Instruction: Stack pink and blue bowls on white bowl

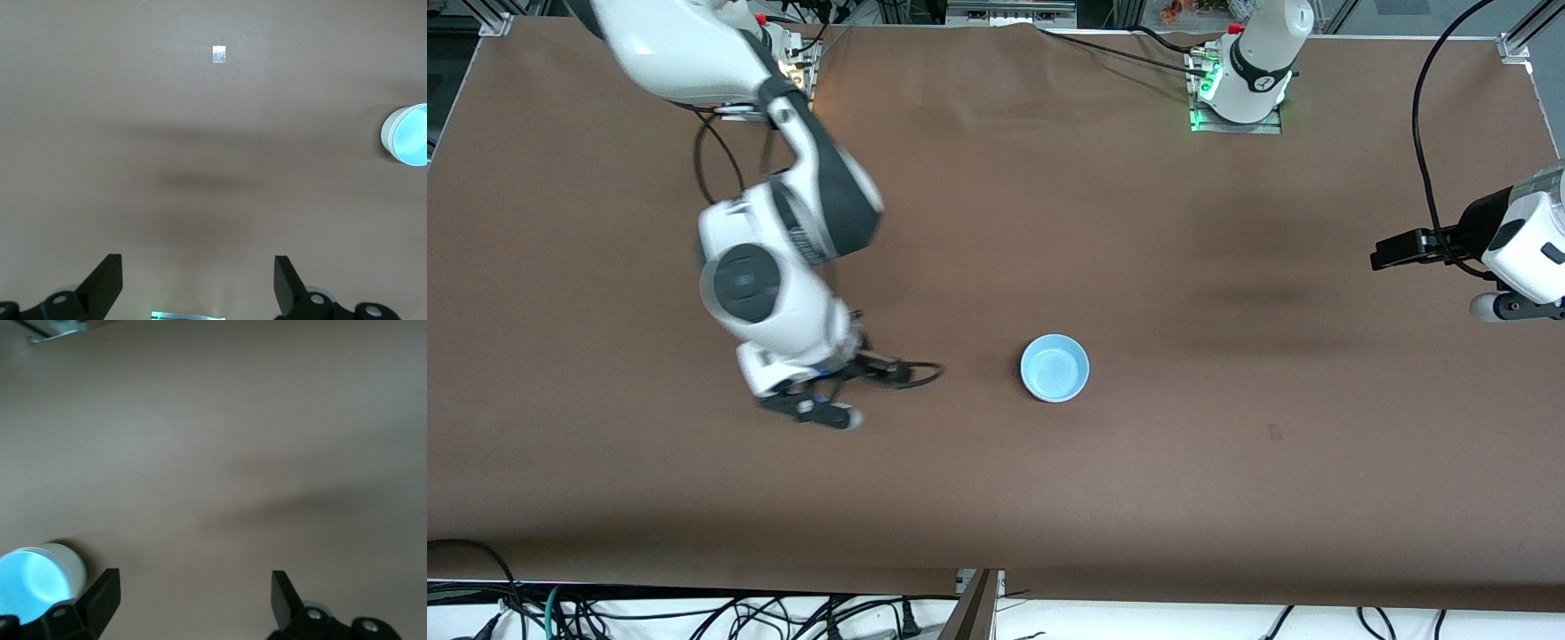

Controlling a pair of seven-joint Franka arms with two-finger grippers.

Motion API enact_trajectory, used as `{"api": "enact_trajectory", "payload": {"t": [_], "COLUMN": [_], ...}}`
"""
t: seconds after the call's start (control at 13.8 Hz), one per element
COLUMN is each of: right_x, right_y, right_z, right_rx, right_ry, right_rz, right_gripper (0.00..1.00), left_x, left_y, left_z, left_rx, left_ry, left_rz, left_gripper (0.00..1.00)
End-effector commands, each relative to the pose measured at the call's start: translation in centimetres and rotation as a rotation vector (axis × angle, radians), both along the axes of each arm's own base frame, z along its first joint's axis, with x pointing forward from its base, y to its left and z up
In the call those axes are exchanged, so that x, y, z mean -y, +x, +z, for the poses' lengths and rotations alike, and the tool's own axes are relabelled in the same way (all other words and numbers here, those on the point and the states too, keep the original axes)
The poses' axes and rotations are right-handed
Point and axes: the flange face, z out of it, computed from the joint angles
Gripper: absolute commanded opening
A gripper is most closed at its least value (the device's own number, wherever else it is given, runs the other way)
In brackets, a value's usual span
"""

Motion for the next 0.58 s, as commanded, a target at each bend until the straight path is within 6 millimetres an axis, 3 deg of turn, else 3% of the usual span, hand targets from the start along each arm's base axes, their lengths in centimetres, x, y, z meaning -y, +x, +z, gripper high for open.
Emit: {"api": "enact_trajectory", "payload": {"t": [0.0, 0.51], "right_x": [0.6, 16.0], "right_y": [-2.9, -10.2], "right_z": [3.6, 13.6], "right_rx": [-0.063, -0.075], "right_ry": [-0.027, -0.035], "right_rz": [0.033, 0.251], "right_gripper": [1.00, 1.00], "left_x": [-0.3, -0.1], "left_y": [0.4, 0.4], "left_z": [0.5, 0.5], "left_rx": [0.003, 0.003], "left_ry": [0.005, 0.003], "left_rz": [-0.017, -0.020], "left_gripper": [1.00, 1.00]}}
